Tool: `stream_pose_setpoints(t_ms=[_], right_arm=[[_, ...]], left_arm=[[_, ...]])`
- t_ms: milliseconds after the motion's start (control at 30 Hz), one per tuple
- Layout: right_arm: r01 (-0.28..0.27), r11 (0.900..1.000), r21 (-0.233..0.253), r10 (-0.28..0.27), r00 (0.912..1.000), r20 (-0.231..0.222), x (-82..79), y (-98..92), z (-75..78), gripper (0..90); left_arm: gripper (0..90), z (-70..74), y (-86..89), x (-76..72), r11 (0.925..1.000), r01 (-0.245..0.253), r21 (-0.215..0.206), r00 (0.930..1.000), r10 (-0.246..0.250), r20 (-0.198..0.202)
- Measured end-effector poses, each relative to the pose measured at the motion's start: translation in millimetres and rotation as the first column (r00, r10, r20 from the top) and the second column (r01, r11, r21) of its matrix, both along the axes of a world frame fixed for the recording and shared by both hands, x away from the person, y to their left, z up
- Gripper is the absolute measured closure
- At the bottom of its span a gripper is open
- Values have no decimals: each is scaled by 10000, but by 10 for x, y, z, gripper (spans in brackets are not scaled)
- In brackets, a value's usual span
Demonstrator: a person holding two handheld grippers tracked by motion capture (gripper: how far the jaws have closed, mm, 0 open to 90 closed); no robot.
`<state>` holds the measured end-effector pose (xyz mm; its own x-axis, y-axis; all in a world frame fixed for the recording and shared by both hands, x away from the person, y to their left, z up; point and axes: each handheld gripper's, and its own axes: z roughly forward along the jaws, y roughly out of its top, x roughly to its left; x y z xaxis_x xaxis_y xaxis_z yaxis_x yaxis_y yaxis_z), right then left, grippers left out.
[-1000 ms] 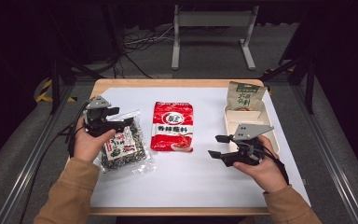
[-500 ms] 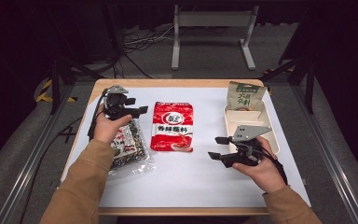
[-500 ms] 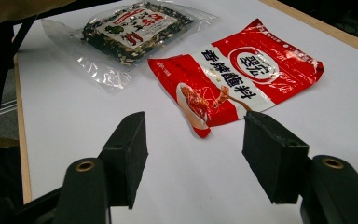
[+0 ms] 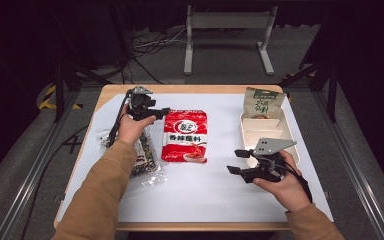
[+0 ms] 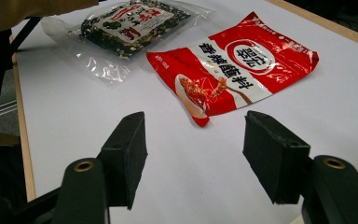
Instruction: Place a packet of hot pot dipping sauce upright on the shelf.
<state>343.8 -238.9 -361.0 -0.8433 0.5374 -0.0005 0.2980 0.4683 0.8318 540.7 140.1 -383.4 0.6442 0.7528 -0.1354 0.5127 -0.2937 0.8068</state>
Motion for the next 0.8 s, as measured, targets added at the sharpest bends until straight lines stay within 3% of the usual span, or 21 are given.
stream_pose_setpoints(t_ms=[200,400,500,600,800], right_arm=[[-29,10000,-8,29,10000,-30,-43,-8,-16,397],[71,10000,-4,-71,10000,-57,-88,-49,-34,397],[98,10000,-15,-98,9999,-91,-119,-64,-50,396],[99,9999,-23,-100,9999,-119,-143,-77,-58,393],[243,9997,57,-242,9996,-133,-173,-138,-66,392]], left_arm=[[288,-127,-59,146,9999,-140,54,9981,143,-605],[291,-224,-104,298,9991,-396,-164,9953,379,-896],[296,-288,-149,360,9987,-455,231,9939,476,-998],[304,-337,-185,390,9994,-335,94,9928,344,-1151],[301,-443,-227,440,9993,-222,293,9893,262,-1433]])
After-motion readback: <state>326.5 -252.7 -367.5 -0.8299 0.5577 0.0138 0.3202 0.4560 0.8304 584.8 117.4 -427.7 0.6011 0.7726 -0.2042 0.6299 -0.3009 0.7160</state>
